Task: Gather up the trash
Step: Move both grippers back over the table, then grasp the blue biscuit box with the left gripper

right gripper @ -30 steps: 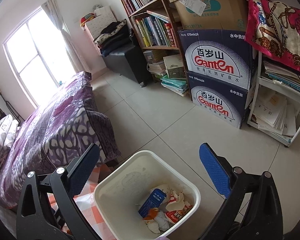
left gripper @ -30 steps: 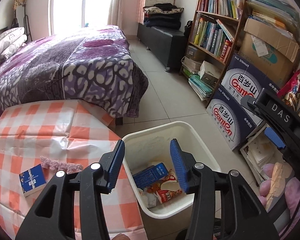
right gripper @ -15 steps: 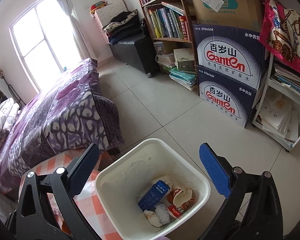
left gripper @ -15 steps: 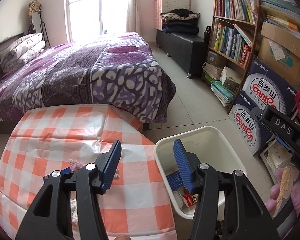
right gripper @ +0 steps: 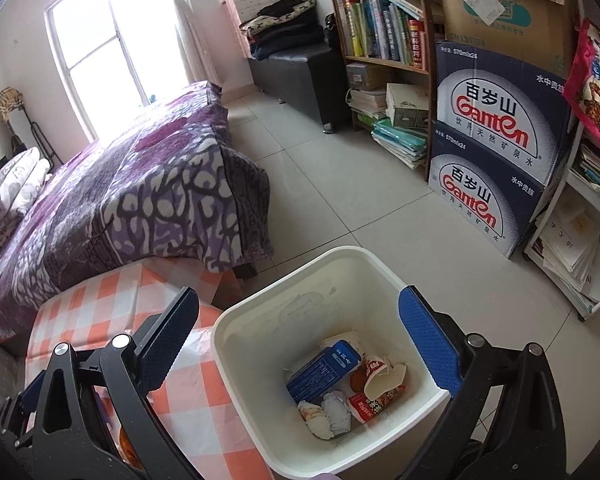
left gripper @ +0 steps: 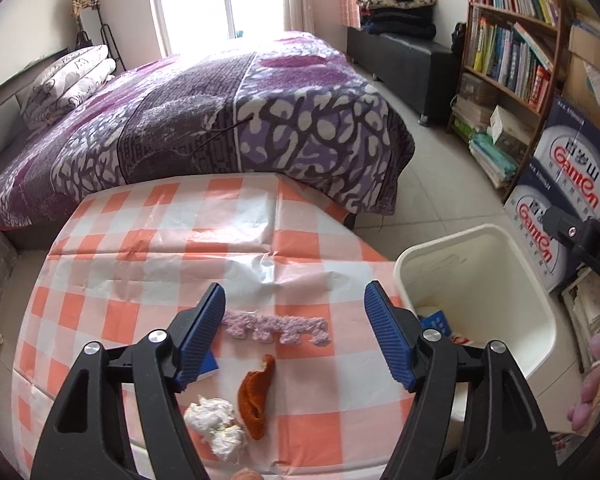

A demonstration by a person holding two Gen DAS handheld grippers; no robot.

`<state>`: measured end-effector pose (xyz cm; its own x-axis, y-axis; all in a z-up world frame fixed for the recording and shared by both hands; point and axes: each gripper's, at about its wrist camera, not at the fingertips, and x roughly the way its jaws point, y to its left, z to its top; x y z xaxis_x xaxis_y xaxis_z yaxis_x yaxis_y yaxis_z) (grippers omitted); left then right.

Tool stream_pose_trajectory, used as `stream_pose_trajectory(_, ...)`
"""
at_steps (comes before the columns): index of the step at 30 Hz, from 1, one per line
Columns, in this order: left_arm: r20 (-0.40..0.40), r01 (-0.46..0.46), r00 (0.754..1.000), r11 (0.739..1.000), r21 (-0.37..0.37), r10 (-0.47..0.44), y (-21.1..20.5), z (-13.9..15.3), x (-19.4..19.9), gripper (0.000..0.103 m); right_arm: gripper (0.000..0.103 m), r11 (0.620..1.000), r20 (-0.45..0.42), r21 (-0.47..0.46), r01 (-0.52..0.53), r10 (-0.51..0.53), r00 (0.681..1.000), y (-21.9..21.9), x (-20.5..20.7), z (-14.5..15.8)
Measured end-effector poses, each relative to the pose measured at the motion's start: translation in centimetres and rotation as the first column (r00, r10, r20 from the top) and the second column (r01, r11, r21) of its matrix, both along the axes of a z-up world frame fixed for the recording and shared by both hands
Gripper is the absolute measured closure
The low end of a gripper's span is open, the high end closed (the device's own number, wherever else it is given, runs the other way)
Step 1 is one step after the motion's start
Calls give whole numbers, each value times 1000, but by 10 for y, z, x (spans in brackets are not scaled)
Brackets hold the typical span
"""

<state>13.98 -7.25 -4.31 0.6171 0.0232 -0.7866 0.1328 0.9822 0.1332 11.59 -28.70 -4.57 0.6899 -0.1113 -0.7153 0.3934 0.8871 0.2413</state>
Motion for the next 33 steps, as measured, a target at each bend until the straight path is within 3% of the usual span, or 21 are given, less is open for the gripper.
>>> stream_pose_trajectory(1, -42, 22, 999, 998, 51, -20, 5, -6, 6, 21, 7, 1000, -12, -4, -24, 24, 1000, 6, 3, -1)
stream_pose_trajectory(4, -150, 57, 988, 978, 199, -27, 28, -23, 24, 21, 7, 995, -52, -17, -102, 101, 994, 24, 9, -7)
stream_pose_trajectory(8, -336, 108, 941, 969, 222, -28, 73, -48, 38, 21, 7, 978, -113, 10, -207, 206, 972, 44, 18, -17)
stream_pose_trajectory(11, -371, 93, 928, 955, 281, 19, 104, -66, 40, 21, 7, 964, -150, 28, -263, 264, 953, 56, 23, -25)
stream_pose_trajectory(13, -405, 71, 914, 969, 237, 32, 119, -77, 41, 21, 7, 955, -172, 40, -293, 296, 940, 65, 26, -30)
stream_pose_trajectory(17, -454, 125, 890, 979, 161, -39, 125, -95, 37, 21, 7, 942, -192, 85, -324, 335, 923, 77, 30, -37)
stream_pose_trajectory(21, -430, 102, 902, 988, 114, -44, 132, -97, 42, 19, 7, 934, -216, 119, -337, 356, 909, 85, 32, -45)
stream_pose_trajectory(25, -351, 150, 931, 981, 121, -99, 128, -78, 40, 19, 7, 924, -225, 124, -362, 381, 897, 94, 31, -47)
stream_pose_trajectory(28, -383, 189, 914, 976, 110, -134, 121, -81, 39, 16, 7, 923, -224, 129, -364, 384, 896, 95, 32, -48)
stream_pose_trajectory(32, -427, 183, 900, 967, 177, -92, 123, -106, 43, 15, 7, 921, -242, 136, -364, 388, 890, 97, 32, -52)
stream_pose_trajectory(33, -423, 167, 902, 975, 146, -91, 127, -106, 45, 14, 7, 920, -244, 138, -366, 390, 888, 98, 33, -53)
